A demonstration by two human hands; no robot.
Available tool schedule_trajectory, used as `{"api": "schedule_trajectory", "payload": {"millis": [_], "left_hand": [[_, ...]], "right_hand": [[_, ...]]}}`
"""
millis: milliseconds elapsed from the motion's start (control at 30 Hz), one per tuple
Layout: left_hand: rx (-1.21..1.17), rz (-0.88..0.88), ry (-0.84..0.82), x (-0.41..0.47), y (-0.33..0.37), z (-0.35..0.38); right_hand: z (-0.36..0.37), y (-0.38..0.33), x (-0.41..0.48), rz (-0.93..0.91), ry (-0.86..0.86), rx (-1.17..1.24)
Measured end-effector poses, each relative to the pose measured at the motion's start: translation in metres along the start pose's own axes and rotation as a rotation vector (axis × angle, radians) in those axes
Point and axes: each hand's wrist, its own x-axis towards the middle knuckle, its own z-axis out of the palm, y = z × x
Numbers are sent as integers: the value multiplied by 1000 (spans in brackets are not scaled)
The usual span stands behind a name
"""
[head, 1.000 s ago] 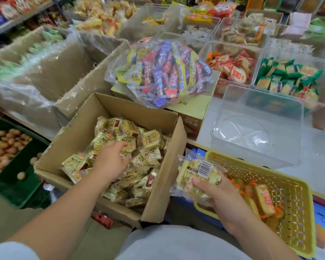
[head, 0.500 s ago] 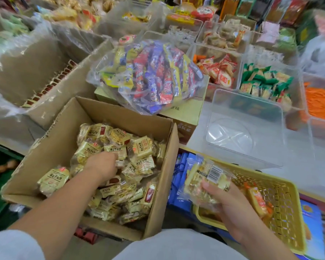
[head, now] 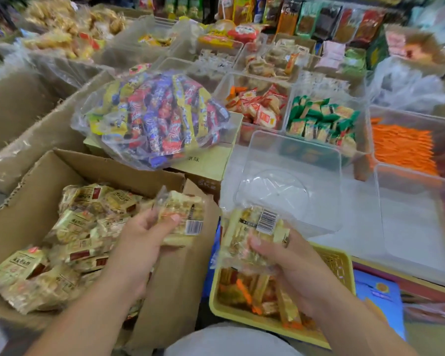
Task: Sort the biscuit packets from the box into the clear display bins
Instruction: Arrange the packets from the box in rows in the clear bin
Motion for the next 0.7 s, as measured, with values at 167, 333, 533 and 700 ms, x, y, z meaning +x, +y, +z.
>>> {"api": "schedule_trajectory", "payload": {"millis": [167,333,533,700], "left_hand": [[-293,-178,-182,-22,-21,86],[-270,-206,-284,-45,-34,130],[-342,-254,-76,-53,-45,138],[-443,-251,131,-49,-49,132]], "right_hand": [[-34,-13,-11,-154,-3,17],[-63,-9,-20,-225,-20,-8],[-87,-8,-17,-174,-142,33],[-107,-14,-11,-556,38,-291]]}}
